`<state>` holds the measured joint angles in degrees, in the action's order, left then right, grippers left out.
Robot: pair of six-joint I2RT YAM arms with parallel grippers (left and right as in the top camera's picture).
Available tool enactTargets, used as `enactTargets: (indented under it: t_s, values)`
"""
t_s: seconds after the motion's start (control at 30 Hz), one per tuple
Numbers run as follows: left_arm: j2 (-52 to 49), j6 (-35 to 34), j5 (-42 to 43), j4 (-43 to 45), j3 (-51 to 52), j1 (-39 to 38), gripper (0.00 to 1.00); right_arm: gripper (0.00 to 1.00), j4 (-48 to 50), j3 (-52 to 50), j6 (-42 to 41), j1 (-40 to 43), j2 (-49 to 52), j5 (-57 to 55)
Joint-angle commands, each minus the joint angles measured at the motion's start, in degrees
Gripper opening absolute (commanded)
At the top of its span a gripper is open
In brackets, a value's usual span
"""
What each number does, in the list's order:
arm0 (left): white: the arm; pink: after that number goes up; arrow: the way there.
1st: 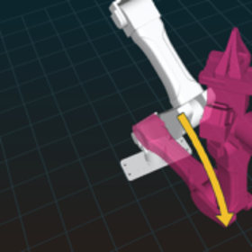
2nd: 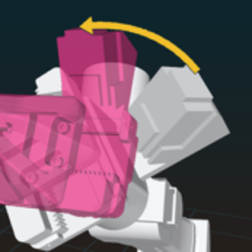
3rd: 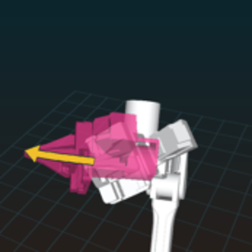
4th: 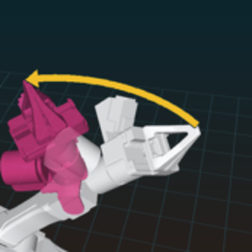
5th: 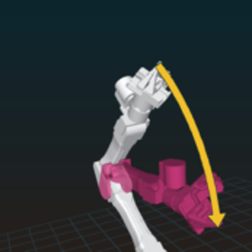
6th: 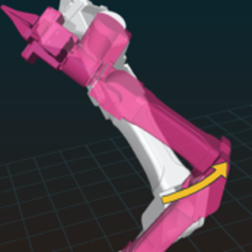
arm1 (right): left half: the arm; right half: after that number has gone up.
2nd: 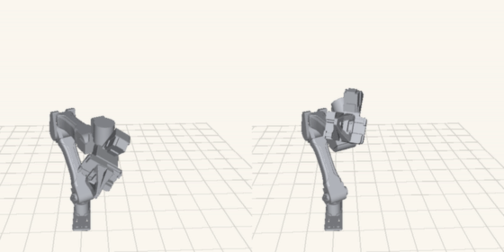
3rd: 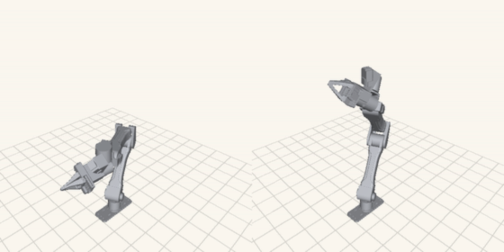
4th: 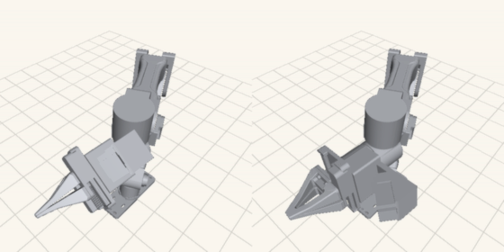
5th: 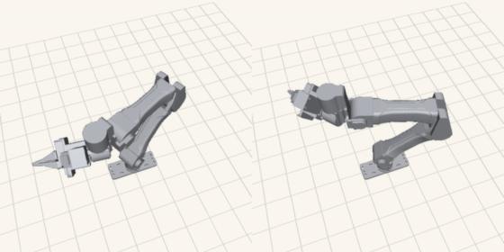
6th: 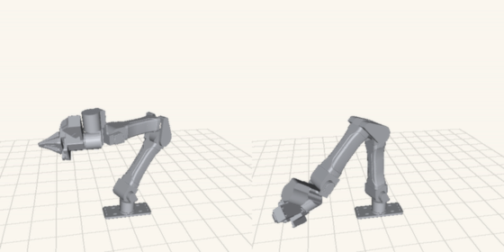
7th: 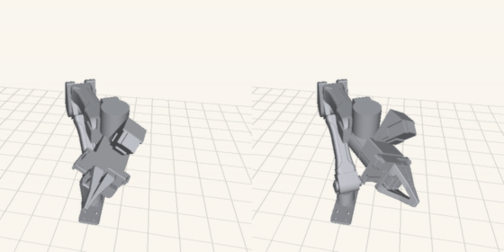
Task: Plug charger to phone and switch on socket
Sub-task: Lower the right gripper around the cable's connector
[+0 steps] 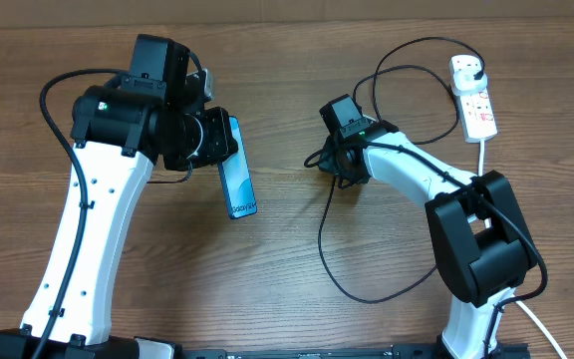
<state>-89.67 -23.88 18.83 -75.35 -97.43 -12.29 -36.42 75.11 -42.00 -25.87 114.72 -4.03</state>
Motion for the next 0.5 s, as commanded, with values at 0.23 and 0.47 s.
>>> enactTargets:
  t_s: [0.23,0.47]
  values:
    - [1.68,-0.57,0.26,0.35,-0.22,-0.11,0.04,0.42,0.33,1.03,-0.17,0.31,0.28,-0.39]
    - [1.68,-0.57,0.26,0.42,-0.22,-0.11,0.04,0.38,0.35,1.03,-0.17,0.28,0.28,-0.42]
